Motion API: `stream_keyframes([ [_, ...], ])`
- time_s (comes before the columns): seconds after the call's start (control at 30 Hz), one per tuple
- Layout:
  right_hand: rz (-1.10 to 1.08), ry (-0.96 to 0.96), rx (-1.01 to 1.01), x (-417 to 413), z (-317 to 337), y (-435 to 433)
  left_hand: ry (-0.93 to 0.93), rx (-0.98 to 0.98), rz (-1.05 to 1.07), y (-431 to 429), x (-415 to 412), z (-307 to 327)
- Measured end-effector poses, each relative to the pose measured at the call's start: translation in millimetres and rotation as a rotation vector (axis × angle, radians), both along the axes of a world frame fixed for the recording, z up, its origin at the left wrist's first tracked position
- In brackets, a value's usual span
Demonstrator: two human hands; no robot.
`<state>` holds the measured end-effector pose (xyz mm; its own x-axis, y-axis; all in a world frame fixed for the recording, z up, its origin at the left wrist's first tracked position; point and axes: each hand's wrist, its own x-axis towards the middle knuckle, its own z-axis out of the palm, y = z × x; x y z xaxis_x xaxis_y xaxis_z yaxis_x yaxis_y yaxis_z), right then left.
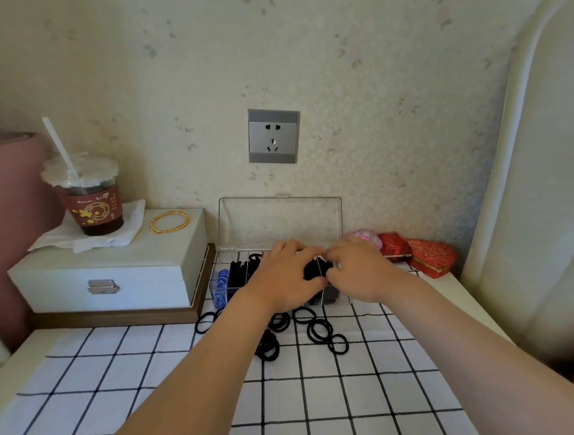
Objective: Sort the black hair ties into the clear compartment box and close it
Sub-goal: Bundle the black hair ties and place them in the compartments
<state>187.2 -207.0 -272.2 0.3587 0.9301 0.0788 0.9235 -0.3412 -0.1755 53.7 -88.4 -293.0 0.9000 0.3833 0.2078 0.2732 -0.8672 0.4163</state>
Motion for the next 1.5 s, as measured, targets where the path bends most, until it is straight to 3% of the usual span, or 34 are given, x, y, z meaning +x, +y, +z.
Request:
stream_keyframes([
  [0.17,-0.002,0.003,0.166,12.3,-5.1,-11.3,0.083,0.054,0.023,-2.3,3.1,2.1],
  [0.33,0.077,-0.169,-0.005,-6.7,-8.5,-17.1,0.102,0.063,0.031,-2.9,3.4,2.8],
  [0.5,0.056,-0.140,-0.074,-8.4,-6.5,-11.2,0.095,0.078,0.009,-2.2,-2.9,2.9],
  [0.67,0.035,-0.034,0.115,-22.6,4.5,-16.1,0.008,0.158,0.018,-1.1,-24.3,4.5],
  [0.77,0.067,0.022,0.226,-43.5,10.2,-18.5,-0.134,0.180,0.062,-4.8,-46.4,4.3],
  [0.87,0.093,0.082,0.252,-66.2,13.1,-18.2,-0.252,0.231,0.106,-10.0,-75.6,4.1],
  [0.97,0.154,0.072,0.217,-84.7,7.2,-13.1,-0.258,0.280,0.140,-13.0,-106.9,2.4],
  [1.1,0.239,0.102,0.068,-104.4,-9.1,-2.5,-0.132,0.165,0.286,-13.2,-142.5,-9.3],
  [1.3,0.340,-0.050,-0.163,-127.3,-26.6,7.0,0.338,-0.048,0.238,-24.4,-154.9,-15.9],
  [1.4,0.395,-0.122,-0.238,-126.5,-29.6,3.8,0.369,-0.113,0.185,-28.8,-151.9,-15.4],
  [1.5,0.336,-0.026,-0.221,-117.8,-29.8,-6.3,0.355,-0.128,0.133,-35.1,-150.1,-9.9],
])
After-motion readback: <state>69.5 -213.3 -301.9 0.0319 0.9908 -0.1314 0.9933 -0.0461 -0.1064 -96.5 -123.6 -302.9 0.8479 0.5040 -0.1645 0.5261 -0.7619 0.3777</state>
